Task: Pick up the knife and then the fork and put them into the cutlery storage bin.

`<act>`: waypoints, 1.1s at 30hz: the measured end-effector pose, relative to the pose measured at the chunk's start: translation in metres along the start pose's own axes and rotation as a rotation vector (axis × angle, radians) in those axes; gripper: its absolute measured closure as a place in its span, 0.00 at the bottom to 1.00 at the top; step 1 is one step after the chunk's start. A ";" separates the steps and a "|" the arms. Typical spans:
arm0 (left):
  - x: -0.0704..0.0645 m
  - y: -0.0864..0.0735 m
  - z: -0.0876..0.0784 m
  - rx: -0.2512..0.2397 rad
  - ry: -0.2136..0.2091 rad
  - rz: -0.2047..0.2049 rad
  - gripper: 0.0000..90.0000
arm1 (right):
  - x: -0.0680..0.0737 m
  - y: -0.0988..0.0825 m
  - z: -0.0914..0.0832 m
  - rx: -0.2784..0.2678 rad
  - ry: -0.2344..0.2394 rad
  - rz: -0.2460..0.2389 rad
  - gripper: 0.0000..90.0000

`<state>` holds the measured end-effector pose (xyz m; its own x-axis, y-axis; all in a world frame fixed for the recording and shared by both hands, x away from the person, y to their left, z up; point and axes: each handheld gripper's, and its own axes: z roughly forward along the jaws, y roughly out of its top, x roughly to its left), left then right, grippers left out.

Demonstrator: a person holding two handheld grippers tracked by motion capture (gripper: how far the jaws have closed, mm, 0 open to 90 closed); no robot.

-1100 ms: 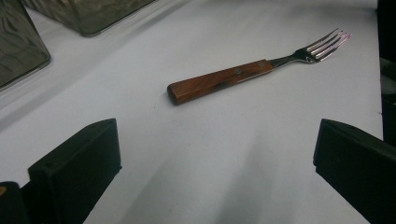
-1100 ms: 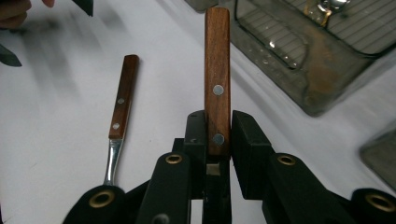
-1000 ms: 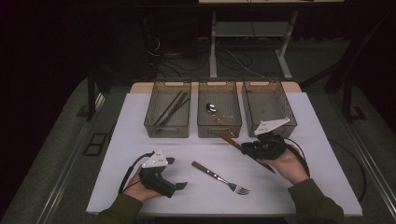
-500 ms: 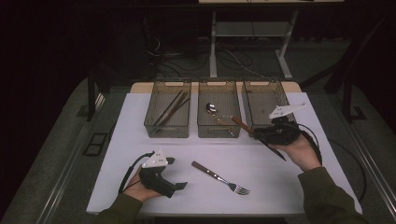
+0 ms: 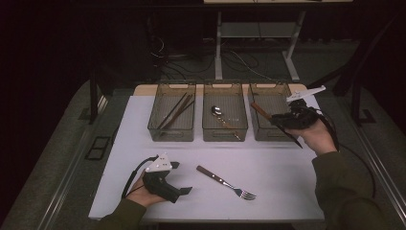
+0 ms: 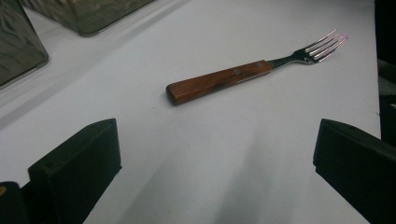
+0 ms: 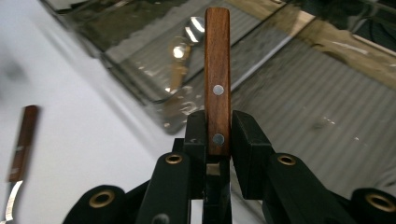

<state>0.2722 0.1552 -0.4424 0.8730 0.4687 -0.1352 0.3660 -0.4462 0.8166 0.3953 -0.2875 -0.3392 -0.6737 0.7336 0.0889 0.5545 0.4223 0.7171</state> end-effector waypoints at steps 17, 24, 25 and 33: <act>0.001 -0.001 -0.002 -0.004 -0.010 -0.008 0.00 | -0.069 0.033 0.023 0.033 -0.087 0.108 0.85; 0.002 -0.001 -0.002 -0.006 -0.014 -0.011 0.00 | -0.085 0.031 0.041 0.056 -0.104 0.154 0.85; 0.002 -0.001 -0.002 -0.006 -0.013 -0.011 0.00 | -0.087 0.031 0.043 0.060 -0.106 0.159 0.85; 0.002 -0.001 -0.002 -0.005 -0.014 -0.011 0.00 | -0.092 0.026 0.071 0.116 -0.118 0.166 0.85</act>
<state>0.2725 0.1581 -0.4425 0.8733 0.4629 -0.1521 0.3741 -0.4370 0.8180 0.5061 -0.3061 -0.3774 -0.5106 0.8525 0.1123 0.7096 0.3440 0.6149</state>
